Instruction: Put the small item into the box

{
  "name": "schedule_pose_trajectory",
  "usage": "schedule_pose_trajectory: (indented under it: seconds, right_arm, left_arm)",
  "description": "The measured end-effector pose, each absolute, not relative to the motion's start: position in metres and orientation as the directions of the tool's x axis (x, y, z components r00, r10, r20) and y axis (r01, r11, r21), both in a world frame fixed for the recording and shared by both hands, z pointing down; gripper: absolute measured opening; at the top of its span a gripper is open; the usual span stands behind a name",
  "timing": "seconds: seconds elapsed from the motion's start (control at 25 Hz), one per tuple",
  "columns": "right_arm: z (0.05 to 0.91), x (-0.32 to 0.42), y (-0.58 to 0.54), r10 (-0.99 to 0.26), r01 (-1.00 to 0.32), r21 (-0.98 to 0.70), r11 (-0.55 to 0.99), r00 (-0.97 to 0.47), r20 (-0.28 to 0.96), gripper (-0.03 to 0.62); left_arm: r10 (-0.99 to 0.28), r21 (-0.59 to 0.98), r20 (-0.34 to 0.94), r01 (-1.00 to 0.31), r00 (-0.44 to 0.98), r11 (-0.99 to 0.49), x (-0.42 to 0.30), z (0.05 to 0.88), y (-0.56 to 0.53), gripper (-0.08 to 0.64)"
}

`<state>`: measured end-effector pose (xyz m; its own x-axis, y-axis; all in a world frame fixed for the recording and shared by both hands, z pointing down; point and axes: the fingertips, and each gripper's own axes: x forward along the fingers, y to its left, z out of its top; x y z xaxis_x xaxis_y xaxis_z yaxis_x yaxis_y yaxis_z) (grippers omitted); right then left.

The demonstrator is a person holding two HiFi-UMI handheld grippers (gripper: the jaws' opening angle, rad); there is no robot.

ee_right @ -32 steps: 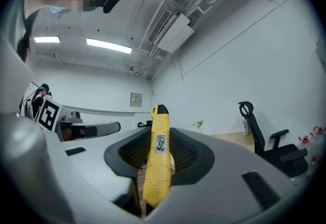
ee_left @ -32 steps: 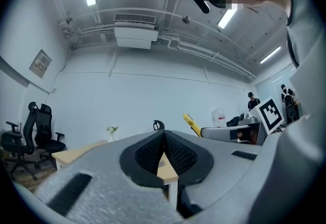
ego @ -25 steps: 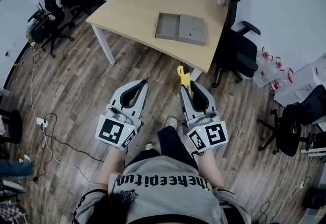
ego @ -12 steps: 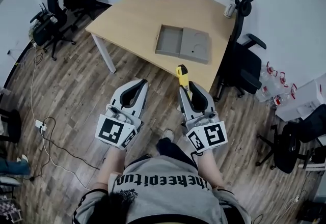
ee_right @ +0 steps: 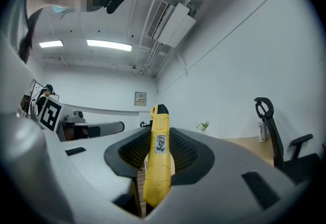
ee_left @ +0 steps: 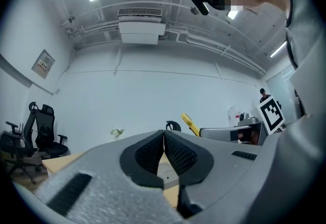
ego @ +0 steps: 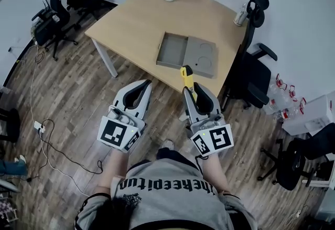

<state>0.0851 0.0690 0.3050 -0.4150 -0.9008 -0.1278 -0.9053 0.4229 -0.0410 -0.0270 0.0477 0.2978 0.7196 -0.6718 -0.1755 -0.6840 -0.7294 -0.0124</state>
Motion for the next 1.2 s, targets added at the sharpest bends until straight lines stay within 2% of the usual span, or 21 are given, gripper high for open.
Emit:
schedule_pose_trajectory:
  seconds: [0.64, 1.2]
  right_arm:
    - [0.309, 0.122, 0.021, -0.866, -0.869, -0.062, 0.491, -0.479, -0.141, 0.118]
    - [0.315, 0.126, -0.02, -0.886, -0.885, -0.096, 0.457, -0.443, -0.134, 0.118]
  left_arm:
    - [-0.722, -0.013, -0.17, -0.735, 0.67, -0.678, 0.01, 0.303, 0.009, 0.017]
    - [-0.69, -0.01, -0.144, -0.698, 0.709, -0.716, 0.017, 0.308, -0.034, 0.017]
